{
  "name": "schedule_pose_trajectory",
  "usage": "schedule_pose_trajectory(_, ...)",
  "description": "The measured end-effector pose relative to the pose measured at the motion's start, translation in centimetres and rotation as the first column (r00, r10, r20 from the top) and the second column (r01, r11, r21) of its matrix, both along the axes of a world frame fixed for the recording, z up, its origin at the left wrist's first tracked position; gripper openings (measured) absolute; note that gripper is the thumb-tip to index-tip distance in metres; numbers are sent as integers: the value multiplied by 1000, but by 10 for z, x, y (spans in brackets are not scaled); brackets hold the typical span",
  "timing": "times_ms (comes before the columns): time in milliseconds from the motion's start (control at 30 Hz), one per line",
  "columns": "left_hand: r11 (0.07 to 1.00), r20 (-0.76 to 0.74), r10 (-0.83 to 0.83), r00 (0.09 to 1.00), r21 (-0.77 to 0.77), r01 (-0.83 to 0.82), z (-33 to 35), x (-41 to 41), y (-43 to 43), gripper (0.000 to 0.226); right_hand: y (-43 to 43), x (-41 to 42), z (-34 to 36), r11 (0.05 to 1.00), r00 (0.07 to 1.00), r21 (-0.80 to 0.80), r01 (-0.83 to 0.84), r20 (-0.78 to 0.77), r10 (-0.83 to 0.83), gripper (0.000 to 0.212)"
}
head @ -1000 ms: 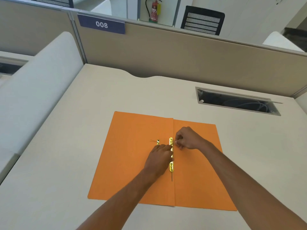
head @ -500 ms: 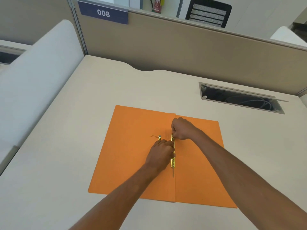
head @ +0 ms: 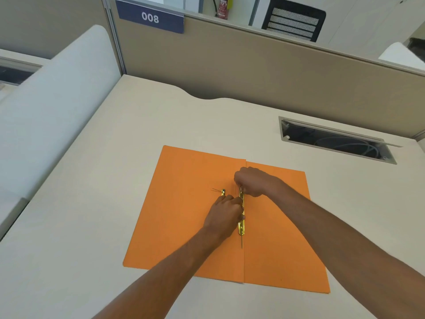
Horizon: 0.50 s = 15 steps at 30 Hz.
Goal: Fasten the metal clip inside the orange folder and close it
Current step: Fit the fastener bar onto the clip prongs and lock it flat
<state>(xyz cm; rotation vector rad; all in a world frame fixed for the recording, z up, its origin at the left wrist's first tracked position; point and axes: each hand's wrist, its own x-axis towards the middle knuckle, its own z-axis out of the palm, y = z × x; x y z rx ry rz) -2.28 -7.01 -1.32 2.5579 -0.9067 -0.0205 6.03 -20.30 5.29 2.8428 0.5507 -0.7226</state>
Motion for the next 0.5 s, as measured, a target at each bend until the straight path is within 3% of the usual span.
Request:
schedule_pose_trajectory(200,1000,-5,3,1000,-21,-3,0,0,0,20,6,13,3,993,991,84,84,-113,-74,4)
schedule_pose_trajectory(300,1000,-7,9,1000,-15,-9,1,-1,-1,20,4,17,3,969,972,146,201,-151,-179,1)
schedule_pose_trajectory(400,1000,-10,8,1000,-7,-8,1,-1,-1,21,-3,18,5,886,909,242,395,-240,-340,3)
schedule_pose_trajectory(500,1000,-12,6,1000,4,-6,2,-1,0,23,-7,16,9,745,804,315,588,-333,-493,8)
